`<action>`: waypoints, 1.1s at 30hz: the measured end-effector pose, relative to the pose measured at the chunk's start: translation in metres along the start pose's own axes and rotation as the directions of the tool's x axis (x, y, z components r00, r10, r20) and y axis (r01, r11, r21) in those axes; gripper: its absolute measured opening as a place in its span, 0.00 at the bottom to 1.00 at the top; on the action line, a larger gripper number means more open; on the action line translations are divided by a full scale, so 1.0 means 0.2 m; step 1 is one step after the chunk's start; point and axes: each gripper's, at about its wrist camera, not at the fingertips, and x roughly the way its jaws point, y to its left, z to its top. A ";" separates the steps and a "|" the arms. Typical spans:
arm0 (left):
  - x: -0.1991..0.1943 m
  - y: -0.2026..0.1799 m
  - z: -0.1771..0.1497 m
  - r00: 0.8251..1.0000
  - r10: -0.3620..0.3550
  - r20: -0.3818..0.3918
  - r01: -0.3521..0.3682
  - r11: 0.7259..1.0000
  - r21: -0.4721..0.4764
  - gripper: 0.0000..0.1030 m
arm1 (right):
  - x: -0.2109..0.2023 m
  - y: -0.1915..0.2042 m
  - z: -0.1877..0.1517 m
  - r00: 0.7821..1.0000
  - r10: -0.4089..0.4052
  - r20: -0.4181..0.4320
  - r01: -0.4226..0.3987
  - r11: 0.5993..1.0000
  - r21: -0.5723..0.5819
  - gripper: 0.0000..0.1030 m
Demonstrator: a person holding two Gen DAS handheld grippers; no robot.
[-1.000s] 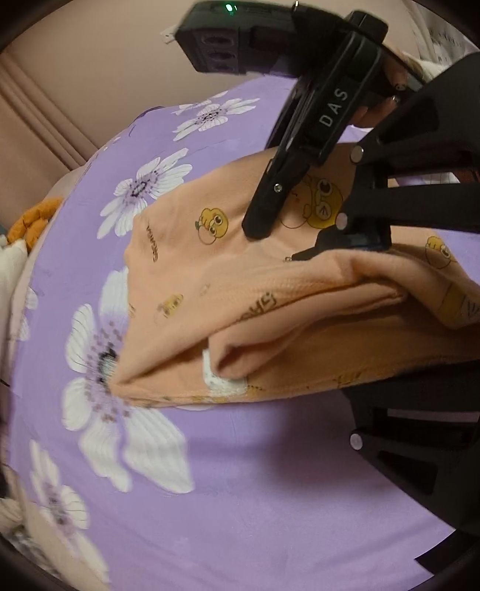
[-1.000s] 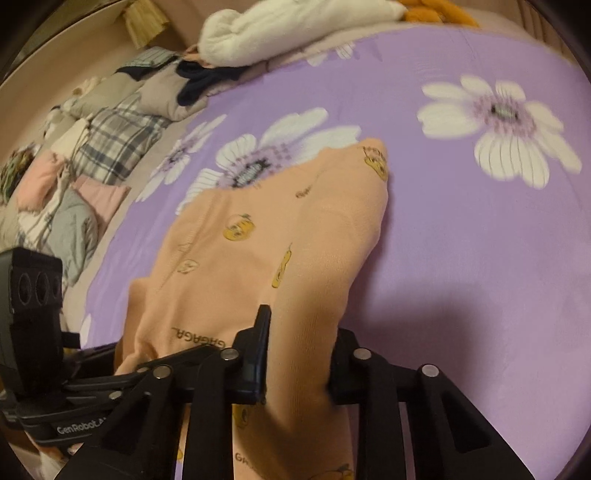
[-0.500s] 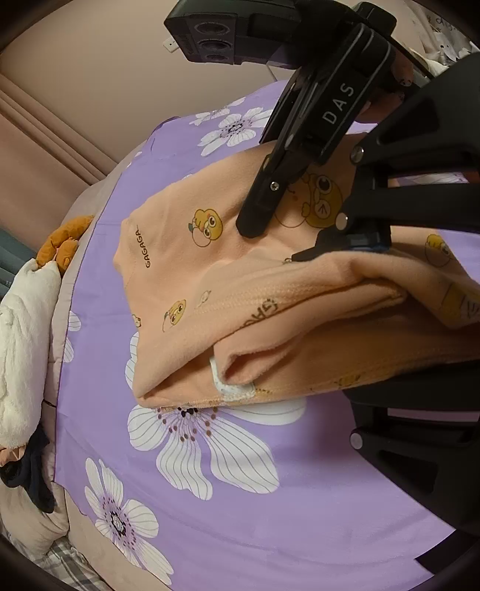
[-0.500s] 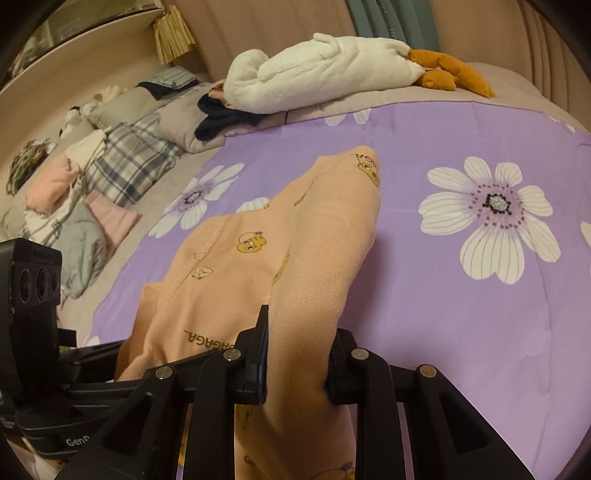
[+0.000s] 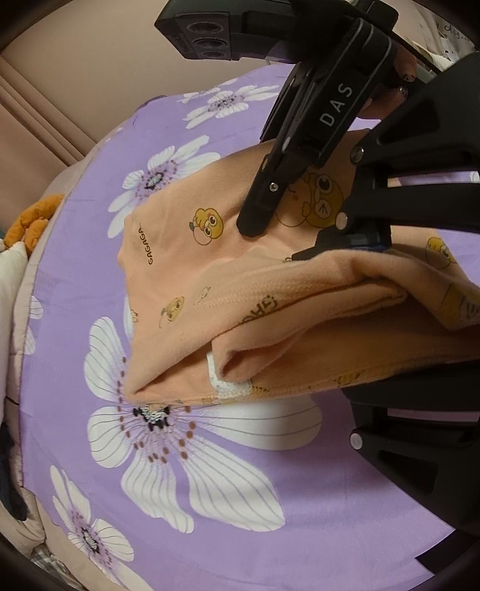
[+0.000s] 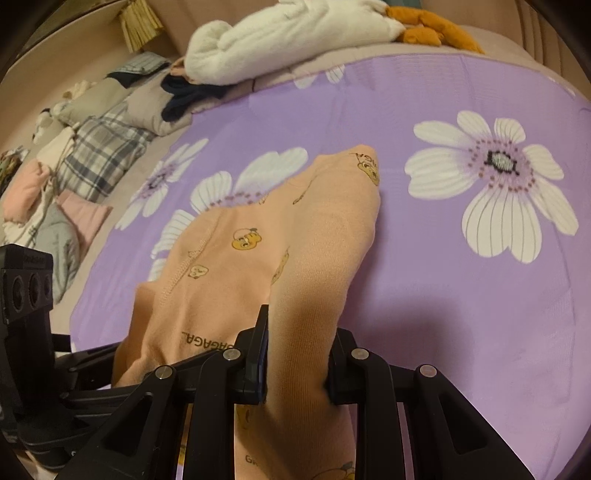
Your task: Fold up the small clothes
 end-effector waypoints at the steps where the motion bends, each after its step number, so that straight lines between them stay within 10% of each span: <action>1: 0.01 0.00 0.00 1.000 0.000 -0.003 0.000 1.000 -0.002 0.33 | 0.01 -0.01 0.00 1.000 -0.003 -0.008 0.003 1.000 0.005 0.25; 8: -0.01 0.01 -0.01 1.000 0.005 -0.017 -0.005 1.000 -0.020 0.47 | 0.04 -0.06 -0.01 0.997 -0.054 -0.051 0.057 0.997 0.046 0.34; 18: -0.34 0.02 -0.04 0.991 0.023 0.129 -0.023 1.000 -0.001 0.85 | -0.24 -0.01 -0.01 0.981 -0.180 0.071 0.179 0.984 0.017 0.88; 33: -0.70 -0.05 -0.20 0.969 0.043 0.243 -0.040 0.999 -0.017 1.00 | -0.60 0.12 -0.09 0.963 -0.146 0.225 0.143 0.989 0.032 0.99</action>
